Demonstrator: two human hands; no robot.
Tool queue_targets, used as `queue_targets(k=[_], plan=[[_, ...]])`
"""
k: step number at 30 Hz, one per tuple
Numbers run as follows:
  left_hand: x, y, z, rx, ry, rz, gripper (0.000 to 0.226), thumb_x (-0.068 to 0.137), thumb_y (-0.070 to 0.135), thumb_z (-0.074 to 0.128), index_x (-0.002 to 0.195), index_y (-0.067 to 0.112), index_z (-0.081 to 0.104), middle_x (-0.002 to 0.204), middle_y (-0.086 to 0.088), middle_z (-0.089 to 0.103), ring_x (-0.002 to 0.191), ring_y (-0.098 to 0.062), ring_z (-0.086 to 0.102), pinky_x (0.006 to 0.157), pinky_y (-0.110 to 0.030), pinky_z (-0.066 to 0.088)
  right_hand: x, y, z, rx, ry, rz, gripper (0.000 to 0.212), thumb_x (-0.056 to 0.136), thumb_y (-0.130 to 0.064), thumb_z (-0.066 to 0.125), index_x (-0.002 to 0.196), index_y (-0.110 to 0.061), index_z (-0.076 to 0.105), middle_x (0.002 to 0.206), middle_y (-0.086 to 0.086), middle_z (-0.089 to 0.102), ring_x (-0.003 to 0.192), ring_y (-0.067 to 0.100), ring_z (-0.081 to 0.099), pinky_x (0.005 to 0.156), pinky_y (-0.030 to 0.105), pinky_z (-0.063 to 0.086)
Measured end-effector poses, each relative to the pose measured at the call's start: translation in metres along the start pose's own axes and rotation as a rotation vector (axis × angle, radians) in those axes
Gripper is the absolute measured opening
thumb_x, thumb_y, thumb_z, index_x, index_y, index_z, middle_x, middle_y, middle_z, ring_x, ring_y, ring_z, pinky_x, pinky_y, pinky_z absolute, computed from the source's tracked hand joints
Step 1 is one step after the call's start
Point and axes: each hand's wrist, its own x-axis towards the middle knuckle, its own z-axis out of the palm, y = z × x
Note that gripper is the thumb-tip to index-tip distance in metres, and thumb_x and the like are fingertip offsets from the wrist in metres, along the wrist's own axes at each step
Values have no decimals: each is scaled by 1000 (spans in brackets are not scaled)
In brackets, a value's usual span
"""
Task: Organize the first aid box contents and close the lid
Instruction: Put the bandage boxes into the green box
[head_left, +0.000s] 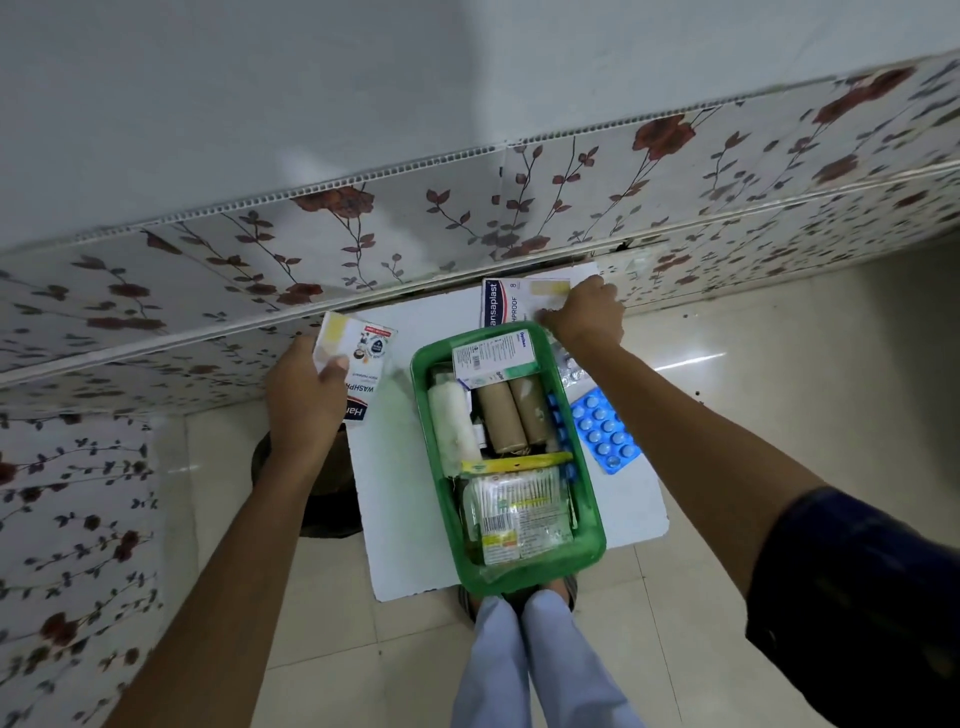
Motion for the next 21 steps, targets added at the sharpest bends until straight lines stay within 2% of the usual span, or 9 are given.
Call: queue_targets(k=[2,5,10,12,14,16,18,19,21], plan=[[-4,7,-3,-28,18,-6,23,89,15,52,105,-2,56,106,-22,64,89,-33,61,63,-28,39,-3,-2,0,-87,24,-102,81,72,-40,73,131,-3,32,135,18,39,125,37,37,99,48,40],[-8,11,-3,-53,23,13,21,90,16,52,100,-1,55,98,-17,63,78,-27,58,49,-22,35,-5,-4,0,-231,10,-259,74,78,-28,68,136,-6,28,141,17,31,128,37,31,100,52,39],[-12,9,0,-98,5,25,17,89,16,54,95,1,56,95,-16,63,77,-30,61,60,-33,49,9,-4,-1,-292,-31,-360,81,71,-29,75,131,0,30,136,23,33,121,38,41,100,46,41],[-14,8,0,-111,-4,24,18,89,17,54,96,0,56,94,-16,64,77,-30,61,59,-32,47,16,-4,-5,-298,-48,-336,82,69,-28,77,131,1,32,134,26,35,121,38,41,103,45,41],[-16,9,-2,-136,-6,19,18,89,17,53,97,1,56,92,-12,62,76,-26,60,53,-25,41,22,-3,-10,-293,-30,-320,65,73,-27,74,125,-1,44,131,25,41,120,36,42,101,44,41],[-16,11,-6,-166,-7,11,18,89,18,53,98,2,57,92,-9,61,77,-24,60,51,-23,39,22,-2,-21,-171,-30,-299,37,82,-28,63,109,-4,58,122,22,54,106,30,53,90,39,49],[-16,12,-9,-190,-11,-1,19,90,18,52,99,2,56,93,-9,61,79,-25,61,53,-24,41,10,1,-39,33,-26,-269,23,90,-21,52,104,-4,60,112,18,63,77,16,58,61,23,48],[-17,10,-10,-201,-10,-6,19,90,18,52,99,2,56,94,-10,62,80,-26,62,55,-25,42,0,2,-50,119,-3,-272,21,92,-13,46,107,-3,58,111,17,64,72,16,57,54,20,44],[-23,9,-11,-223,-8,-10,18,90,17,52,99,2,56,98,-15,65,81,-27,61,57,-26,43,-33,6,-71,248,135,-363,22,91,-2,40,108,-1,53,109,19,63,83,26,59,57,28,48]])
